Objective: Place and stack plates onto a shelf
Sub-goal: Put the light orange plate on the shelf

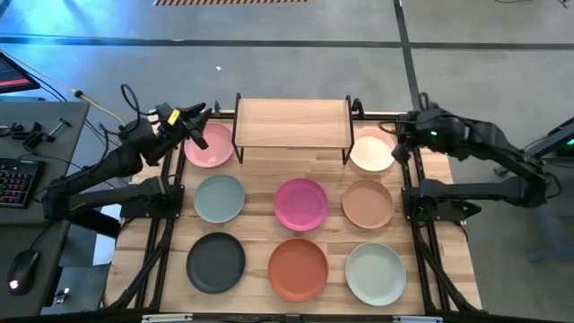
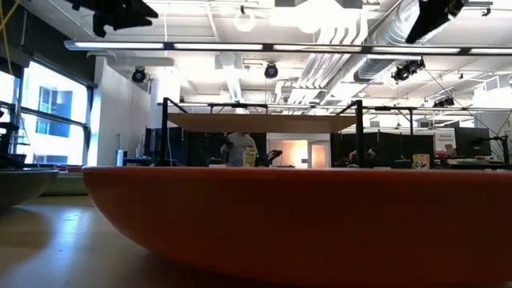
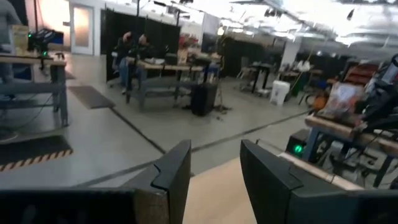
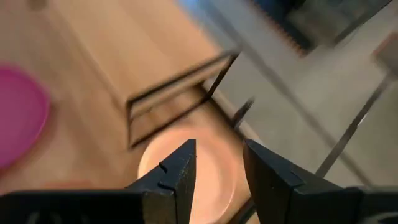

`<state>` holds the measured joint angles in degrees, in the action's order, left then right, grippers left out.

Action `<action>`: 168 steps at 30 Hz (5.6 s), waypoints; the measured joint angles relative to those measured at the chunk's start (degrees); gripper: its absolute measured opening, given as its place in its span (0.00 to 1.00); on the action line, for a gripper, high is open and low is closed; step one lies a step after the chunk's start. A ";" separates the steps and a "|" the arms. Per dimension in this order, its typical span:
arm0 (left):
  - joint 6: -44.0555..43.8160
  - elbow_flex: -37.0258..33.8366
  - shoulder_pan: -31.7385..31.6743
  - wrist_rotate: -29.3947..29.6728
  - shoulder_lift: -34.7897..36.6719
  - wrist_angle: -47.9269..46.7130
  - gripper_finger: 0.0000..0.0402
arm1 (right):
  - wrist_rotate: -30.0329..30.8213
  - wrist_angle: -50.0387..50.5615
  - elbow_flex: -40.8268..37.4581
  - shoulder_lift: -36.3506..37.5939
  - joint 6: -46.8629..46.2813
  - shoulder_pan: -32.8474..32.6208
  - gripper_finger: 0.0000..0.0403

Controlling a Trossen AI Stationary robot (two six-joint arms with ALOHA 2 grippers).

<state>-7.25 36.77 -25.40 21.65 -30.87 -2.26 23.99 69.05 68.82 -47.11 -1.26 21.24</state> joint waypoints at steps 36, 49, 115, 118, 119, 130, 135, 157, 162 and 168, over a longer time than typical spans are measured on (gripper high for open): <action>1.70 -0.02 -0.51 -3.10 -1.22 -0.11 0.32 | -30.66 -21.80 -31.88 -8.88 26.78 19.27 0.31; 1.49 -0.04 -0.51 -3.08 -1.22 -0.21 0.32 | -31.12 -24.58 -34.88 -10.72 28.74 19.23 0.31; -0.17 -0.09 -0.48 -3.06 -1.22 -3.04 0.32 | -24.39 -16.87 -25.97 -31.29 19.16 19.23 0.00; -0.15 -0.09 -0.48 -3.08 -1.22 -3.07 0.32 | -25.40 -14.93 -25.38 -30.11 18.50 19.23 0.00; -0.15 -0.09 -0.48 -3.08 -1.22 -3.09 0.32 | -25.94 -14.57 -25.14 -29.53 17.99 19.23 0.00; -0.09 -0.09 -0.48 -3.08 -1.20 -3.09 0.32 | -27.74 -9.88 -21.12 -23.19 16.23 19.23 0.00; -0.06 -0.09 -0.48 -3.08 -1.21 -3.11 0.32 | -28.00 -8.70 -19.14 -22.63 15.14 19.23 0.00; -0.04 -0.09 -0.48 -3.08 -1.22 -3.11 0.32 | -17.73 0.78 -2.16 -22.63 13.95 19.27 0.00; -0.04 -0.07 -0.48 -3.08 -1.21 -3.11 0.32 | -15.45 0.63 3.44 -22.63 15.38 19.27 0.00; -0.04 -0.07 -0.48 -3.08 -1.21 -3.11 0.32 | -14.98 -3.52 9.44 -22.63 18.47 19.27 0.00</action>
<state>-7.29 36.71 -25.89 18.57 -32.09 -5.37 9.01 65.53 78.26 -69.73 17.21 40.51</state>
